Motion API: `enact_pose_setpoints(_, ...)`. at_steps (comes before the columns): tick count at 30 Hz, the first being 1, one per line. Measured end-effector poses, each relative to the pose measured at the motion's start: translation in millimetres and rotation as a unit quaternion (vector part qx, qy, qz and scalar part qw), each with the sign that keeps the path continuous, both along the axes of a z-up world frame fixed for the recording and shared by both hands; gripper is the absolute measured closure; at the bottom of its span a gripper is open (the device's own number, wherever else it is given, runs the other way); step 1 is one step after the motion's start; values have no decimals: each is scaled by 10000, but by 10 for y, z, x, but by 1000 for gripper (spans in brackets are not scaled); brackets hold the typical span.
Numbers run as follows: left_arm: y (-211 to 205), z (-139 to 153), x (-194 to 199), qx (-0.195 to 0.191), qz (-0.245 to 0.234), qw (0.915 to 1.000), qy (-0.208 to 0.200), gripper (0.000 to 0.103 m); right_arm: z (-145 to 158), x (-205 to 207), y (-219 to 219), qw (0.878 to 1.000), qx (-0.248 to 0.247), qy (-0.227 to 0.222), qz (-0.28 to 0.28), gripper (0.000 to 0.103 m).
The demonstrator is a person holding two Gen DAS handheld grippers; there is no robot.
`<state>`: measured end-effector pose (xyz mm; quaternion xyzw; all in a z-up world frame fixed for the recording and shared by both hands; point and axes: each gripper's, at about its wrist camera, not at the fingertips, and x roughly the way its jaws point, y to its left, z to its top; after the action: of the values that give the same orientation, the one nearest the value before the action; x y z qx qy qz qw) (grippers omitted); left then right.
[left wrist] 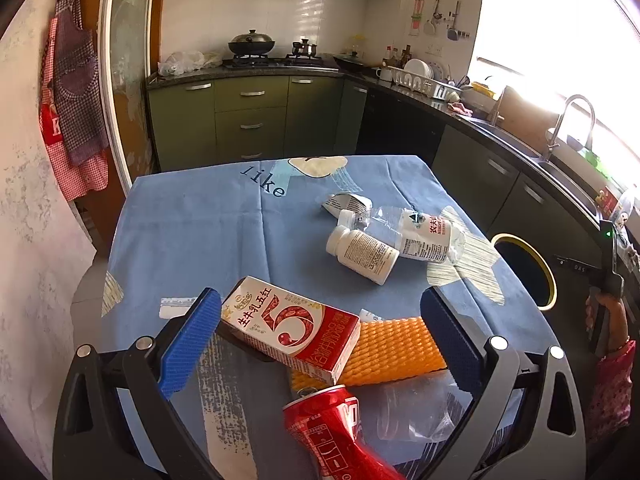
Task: Collect trash
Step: 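Lift the white towel with the right gripper and drop it into the bin, then grasp the red-and-white milk carton with the left gripper and lift it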
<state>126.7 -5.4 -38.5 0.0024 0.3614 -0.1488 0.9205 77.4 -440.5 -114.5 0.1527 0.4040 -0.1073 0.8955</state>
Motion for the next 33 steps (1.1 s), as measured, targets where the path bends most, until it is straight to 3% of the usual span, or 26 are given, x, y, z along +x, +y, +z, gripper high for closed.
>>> enact_pose_setpoints(10,82,-352,365,248,-886,9946,470,5,21,170,363,9989,54,67,463,49)
enact_pose_setpoints(16,144,-381,455,-44,-968,9910,923,5,2,254,485,9982,58,108,583,48)
enact_pose_setpoints(20,242,-396,516,-187,-572,9875,1458,5,-24,320,543,9976,89,136,673,46)
enact_pose_setpoints(23,341,-496,614,-620,-50,9738,2190,5,-35,374,563,9971,115,132,744,46)
enact_pose_setpoints(26,352,-555,662,-856,365,9608,2611,5,-38,399,561,9965,169,79,813,46)
enact_pose_setpoints(31,286,-639,767,-1291,1339,9212,3417,5,-62,373,550,9949,363,-89,939,45)
enact_pose_setpoints(33,213,-655,789,-1379,1564,9109,3561,5,-75,353,533,9940,470,-184,969,45)
